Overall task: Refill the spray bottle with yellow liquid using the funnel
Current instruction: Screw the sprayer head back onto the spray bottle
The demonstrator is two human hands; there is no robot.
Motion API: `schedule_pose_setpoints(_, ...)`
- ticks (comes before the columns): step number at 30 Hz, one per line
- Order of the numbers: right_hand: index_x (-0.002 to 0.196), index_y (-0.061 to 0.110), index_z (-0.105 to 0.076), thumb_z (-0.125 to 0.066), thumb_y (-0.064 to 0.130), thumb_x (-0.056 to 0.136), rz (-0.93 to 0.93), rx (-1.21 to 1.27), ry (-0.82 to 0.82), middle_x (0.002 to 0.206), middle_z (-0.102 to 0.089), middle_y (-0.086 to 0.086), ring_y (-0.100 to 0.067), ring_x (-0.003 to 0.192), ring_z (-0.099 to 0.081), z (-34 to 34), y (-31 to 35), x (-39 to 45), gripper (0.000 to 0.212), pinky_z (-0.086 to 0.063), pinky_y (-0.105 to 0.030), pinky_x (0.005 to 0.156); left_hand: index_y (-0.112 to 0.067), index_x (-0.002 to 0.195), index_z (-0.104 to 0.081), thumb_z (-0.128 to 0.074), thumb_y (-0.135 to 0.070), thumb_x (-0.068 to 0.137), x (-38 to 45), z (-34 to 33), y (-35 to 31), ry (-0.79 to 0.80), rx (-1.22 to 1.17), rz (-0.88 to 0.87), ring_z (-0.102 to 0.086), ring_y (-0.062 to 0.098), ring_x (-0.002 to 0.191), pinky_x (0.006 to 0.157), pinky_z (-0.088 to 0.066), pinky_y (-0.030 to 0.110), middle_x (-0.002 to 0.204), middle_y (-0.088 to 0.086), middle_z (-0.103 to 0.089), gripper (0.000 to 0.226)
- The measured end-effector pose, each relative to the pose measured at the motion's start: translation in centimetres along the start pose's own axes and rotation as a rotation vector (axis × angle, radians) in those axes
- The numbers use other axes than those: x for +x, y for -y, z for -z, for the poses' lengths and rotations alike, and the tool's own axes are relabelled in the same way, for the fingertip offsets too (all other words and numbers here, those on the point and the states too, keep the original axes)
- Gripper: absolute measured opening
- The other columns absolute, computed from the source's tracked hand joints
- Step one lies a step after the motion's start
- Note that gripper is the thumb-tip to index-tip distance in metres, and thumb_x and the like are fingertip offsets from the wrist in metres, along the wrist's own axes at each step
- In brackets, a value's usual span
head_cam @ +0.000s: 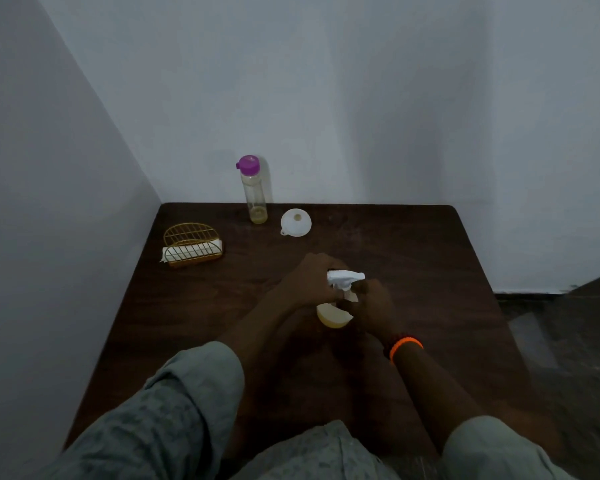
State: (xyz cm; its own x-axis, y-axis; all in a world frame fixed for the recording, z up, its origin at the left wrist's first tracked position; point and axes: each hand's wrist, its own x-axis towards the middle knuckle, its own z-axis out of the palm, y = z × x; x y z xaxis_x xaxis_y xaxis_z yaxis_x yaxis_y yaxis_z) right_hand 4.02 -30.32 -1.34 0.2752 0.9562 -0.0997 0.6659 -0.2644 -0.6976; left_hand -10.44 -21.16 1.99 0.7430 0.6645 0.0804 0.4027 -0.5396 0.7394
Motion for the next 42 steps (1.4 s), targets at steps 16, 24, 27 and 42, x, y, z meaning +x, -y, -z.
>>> schedule_pose_setpoints(16,0.087,0.011,-0.077,-0.084,0.032,0.076,-0.059,0.002,0.027,0.066,-0.060,0.009,0.001,0.058,-0.053,-0.3,-0.7,0.3,0.024,-0.032,-0.011,0.052,-0.009,0.111,-0.073,-0.083,-0.007,0.068,-0.5,-0.6,0.7,-0.081,-0.036,-0.060,-0.067,0.011,0.093,0.077,-0.045,0.008,0.104,0.004,-0.074,0.043)
schedule_pose_setpoints(24,0.078,0.018,-0.075,-0.086,0.028,0.074,-0.053,0.031,0.005,0.071,-0.068,0.002,-0.008,0.064,-0.060,-0.3,-0.9,0.3,0.015,-0.043,-0.022,0.059,-0.014,0.133,-0.058,-0.084,-0.012,0.064,-0.4,-0.7,0.8,-0.040,-0.058,-0.038,-0.065,0.008,0.091,0.074,-0.050,0.017,0.110,0.001,-0.070,0.074)
schedule_pose_setpoints(27,0.087,0.018,-0.078,-0.086,0.030,0.074,-0.043,0.031,0.011,0.073,-0.066,0.007,-0.004,0.065,-0.057,-0.4,-0.9,0.3,0.019,-0.037,-0.017,0.057,-0.012,0.132,-0.059,-0.087,-0.018,0.065,-0.5,-0.8,0.9,-0.084,-0.072,-0.017,-0.064,0.009,0.088,0.074,-0.046,0.018,0.105,0.002,-0.069,0.073)
schedule_pose_setpoints(42,0.092,0.014,-0.078,-0.086,0.029,0.073,-0.105,0.064,0.000,0.076,-0.066,0.006,-0.006,0.071,-0.059,-0.8,-1.2,0.4,0.025,-0.040,-0.024,0.063,-0.020,0.150,-0.035,-0.086,-0.026,0.069,-0.4,-1.2,0.5,-0.107,-0.164,0.010,-0.068,0.005,0.081,0.073,-0.049,0.011,0.089,-0.003,-0.071,0.096)
